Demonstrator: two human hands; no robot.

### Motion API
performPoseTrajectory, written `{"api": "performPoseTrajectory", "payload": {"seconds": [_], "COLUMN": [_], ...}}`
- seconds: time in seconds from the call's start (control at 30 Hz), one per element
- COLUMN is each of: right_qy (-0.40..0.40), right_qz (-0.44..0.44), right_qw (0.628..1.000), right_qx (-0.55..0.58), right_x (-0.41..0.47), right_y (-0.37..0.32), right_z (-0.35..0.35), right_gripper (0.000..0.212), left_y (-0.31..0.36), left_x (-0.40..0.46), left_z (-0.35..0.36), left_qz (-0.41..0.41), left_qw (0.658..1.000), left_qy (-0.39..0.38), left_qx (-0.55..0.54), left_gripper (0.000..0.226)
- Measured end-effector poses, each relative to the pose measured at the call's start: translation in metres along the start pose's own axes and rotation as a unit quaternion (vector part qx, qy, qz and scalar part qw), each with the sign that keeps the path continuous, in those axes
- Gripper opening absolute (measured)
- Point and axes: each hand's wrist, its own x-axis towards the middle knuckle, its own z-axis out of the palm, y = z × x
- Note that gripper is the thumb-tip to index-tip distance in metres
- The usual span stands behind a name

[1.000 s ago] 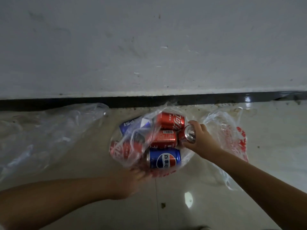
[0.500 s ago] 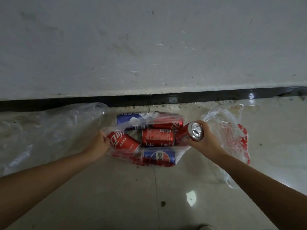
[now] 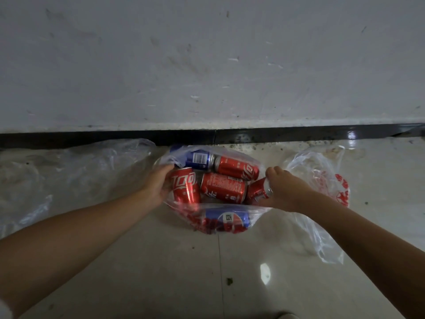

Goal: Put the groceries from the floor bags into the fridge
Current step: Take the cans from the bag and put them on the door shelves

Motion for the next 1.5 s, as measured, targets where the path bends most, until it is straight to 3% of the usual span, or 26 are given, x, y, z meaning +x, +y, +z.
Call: {"api": "performPoseTrajectory", "payload": {"seconds": [0.1, 0.23, 0.43, 0.5, 0.6, 0.63, 0.7, 0.77, 0.87, 0.97, 1.2, 1.4, 1.5], "right_qy": [-0.029, -0.071, -0.043, -0.069, -0.162, -0.168, -0.142, -0.084, 0.007, 0.059, 0.080, 0.135, 0.173], "right_qz": [-0.009, -0.014, -0.020, -0.006, 0.074, 0.089, 0.098, 0.093, 0.081, 0.077, 0.045, 0.080, 0.104], "right_qw": [0.990, 0.947, 0.943, 0.961, 0.983, 0.968, 0.902, 0.841, 0.829, 0.857, 0.842, 0.795, 0.784], "right_qx": [-0.139, -0.312, -0.330, -0.266, 0.040, 0.164, 0.397, 0.526, 0.554, 0.506, 0.531, 0.586, 0.587], "right_x": [0.001, 0.010, 0.015, 0.016, 0.008, 0.001, -0.021, -0.042, -0.065, -0.094, -0.203, -0.337, -0.408], "right_y": [-0.013, -0.028, -0.026, -0.018, 0.005, 0.012, 0.012, -0.002, -0.037, -0.070, -0.120, -0.131, -0.133], "right_z": [-0.005, 0.001, 0.030, 0.023, -0.001, -0.008, -0.018, -0.024, -0.042, -0.077, -0.220, -0.349, -0.403], "right_gripper": [0.076, 0.047, 0.051, 0.056, 0.061, 0.057, 0.049, 0.045, 0.048, 0.085, 0.069, 0.070, 0.071], "left_y": [-0.007, -0.040, -0.056, -0.057, -0.041, -0.032, -0.011, 0.011, 0.041, 0.069, 0.150, 0.235, 0.269], "left_x": [-0.001, -0.009, 0.007, 0.004, -0.008, -0.011, -0.028, -0.051, -0.096, -0.155, -0.310, -0.466, -0.541], "left_z": [-0.001, 0.006, 0.015, 0.012, 0.007, 0.006, 0.009, 0.019, 0.037, 0.049, 0.067, 0.107, 0.128], "left_qz": [-0.030, -0.074, -0.023, -0.001, 0.043, 0.057, 0.045, 0.012, 0.031, 0.096, 0.138, 0.161, 0.199], "left_qw": [0.998, 0.980, 0.966, 0.966, 0.971, 0.973, 0.986, 0.992, 0.990, 0.985, 0.963, 0.949, 0.924], "left_qy": [-0.024, -0.027, 0.038, 0.021, -0.044, -0.067, -0.098, -0.115, -0.116, -0.077, -0.075, -0.099, -0.133], "left_qx": [0.054, 0.184, 0.254, 0.257, 0.230, 0.213, 0.129, 0.058, 0.075, 0.123, 0.218, 0.253, 0.297], "left_gripper": [0.024, 0.043, 0.081, 0.068, 0.055, 0.057, 0.056, 0.048, 0.041, 0.041, 0.065, 0.063, 0.059]}}
